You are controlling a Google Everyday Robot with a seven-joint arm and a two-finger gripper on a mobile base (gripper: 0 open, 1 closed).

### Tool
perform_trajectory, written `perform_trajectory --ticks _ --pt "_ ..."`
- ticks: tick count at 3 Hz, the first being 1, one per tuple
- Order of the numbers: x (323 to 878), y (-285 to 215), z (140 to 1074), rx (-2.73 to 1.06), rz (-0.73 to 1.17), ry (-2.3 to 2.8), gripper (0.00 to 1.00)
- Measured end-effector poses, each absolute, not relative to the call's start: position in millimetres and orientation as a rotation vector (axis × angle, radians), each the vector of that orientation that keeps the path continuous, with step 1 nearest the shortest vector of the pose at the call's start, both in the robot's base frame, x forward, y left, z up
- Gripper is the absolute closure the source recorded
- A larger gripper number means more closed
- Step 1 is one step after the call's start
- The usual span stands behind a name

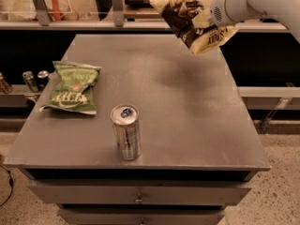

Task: Move brown chip bag near green jalapeno chip bag

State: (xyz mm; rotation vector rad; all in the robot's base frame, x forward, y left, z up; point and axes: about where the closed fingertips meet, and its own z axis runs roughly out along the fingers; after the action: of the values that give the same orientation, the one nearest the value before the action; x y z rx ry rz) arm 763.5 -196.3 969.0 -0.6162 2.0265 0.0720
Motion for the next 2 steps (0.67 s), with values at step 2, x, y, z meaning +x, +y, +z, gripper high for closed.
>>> perform_trajectory --ticks 2 --pt "763.3 -115.4 966.8 -0.861 0.174 1.996 1.0"
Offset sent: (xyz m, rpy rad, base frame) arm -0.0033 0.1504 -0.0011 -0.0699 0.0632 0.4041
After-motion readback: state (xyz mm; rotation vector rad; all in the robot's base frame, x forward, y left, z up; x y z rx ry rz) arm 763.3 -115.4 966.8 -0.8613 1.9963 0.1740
